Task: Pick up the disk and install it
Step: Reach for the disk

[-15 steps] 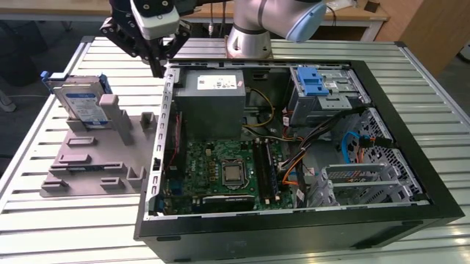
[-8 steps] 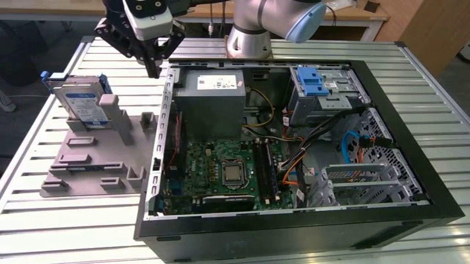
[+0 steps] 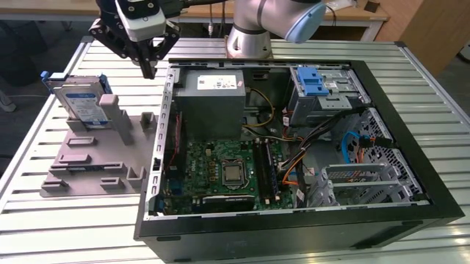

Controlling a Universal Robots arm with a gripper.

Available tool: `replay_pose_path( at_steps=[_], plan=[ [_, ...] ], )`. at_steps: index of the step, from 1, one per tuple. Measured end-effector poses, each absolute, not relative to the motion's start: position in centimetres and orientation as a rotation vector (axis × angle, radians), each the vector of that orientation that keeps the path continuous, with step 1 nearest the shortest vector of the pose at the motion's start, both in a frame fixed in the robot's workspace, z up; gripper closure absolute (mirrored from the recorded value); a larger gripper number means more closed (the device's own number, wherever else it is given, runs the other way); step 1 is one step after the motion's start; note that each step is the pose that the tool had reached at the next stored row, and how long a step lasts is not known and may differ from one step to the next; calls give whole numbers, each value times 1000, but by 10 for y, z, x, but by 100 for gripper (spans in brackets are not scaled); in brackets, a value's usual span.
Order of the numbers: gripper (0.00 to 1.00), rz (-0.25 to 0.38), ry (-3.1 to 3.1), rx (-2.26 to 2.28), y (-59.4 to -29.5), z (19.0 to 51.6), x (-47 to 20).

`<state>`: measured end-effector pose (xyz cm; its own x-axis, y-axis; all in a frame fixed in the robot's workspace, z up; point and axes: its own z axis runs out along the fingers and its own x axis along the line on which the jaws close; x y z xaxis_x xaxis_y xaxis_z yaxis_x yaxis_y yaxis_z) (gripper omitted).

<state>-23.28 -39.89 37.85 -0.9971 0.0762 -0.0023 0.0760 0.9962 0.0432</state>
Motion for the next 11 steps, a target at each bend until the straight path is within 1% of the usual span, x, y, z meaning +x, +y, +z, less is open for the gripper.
replay_pose_path(
  at_steps=[11],
  plan=[
    [85, 68, 3139, 120, -399, 377, -243]
  ],
)
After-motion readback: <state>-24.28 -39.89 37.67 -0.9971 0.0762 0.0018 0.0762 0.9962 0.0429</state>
